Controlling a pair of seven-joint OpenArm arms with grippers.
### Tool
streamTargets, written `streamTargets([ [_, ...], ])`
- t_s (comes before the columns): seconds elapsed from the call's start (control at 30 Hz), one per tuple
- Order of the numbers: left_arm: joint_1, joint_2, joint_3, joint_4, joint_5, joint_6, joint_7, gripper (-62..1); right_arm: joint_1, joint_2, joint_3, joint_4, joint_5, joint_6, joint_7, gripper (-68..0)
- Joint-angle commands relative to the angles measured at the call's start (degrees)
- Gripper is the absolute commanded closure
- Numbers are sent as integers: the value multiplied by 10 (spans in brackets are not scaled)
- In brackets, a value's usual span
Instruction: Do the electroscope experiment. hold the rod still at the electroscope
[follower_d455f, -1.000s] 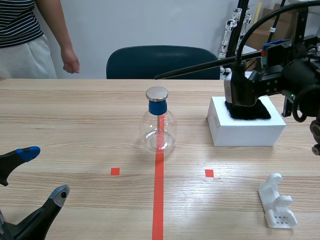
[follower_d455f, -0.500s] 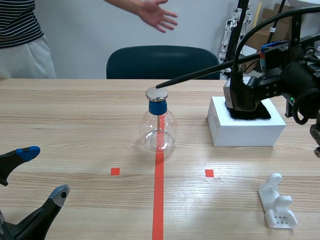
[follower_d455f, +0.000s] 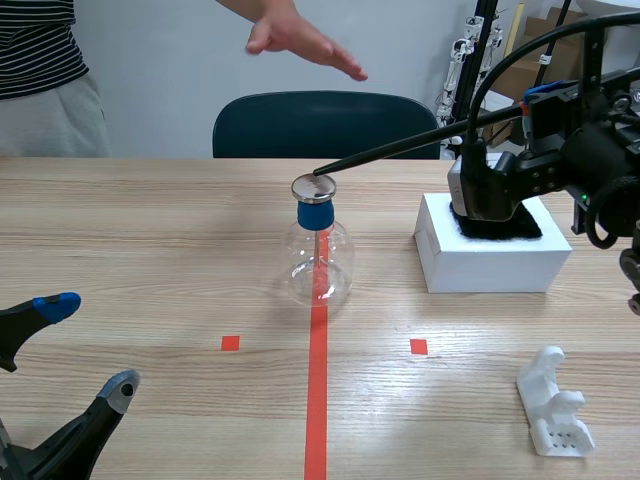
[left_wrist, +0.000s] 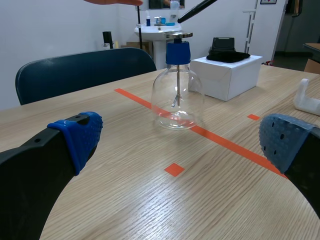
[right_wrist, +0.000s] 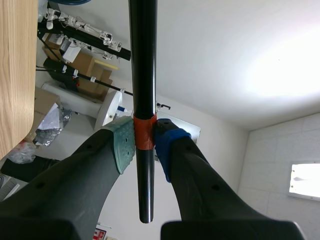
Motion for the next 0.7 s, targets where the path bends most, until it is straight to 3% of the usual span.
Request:
streamTargets([
  [0.0,0,-3,-2,4,-5,-1,-9,-623,7,2,10,5,-7,-9,-8,-24],
  [0.67,0,-3,-2,4,-5,-1,-9,-623,7,2,10,5,-13,-9,-8,-24],
])
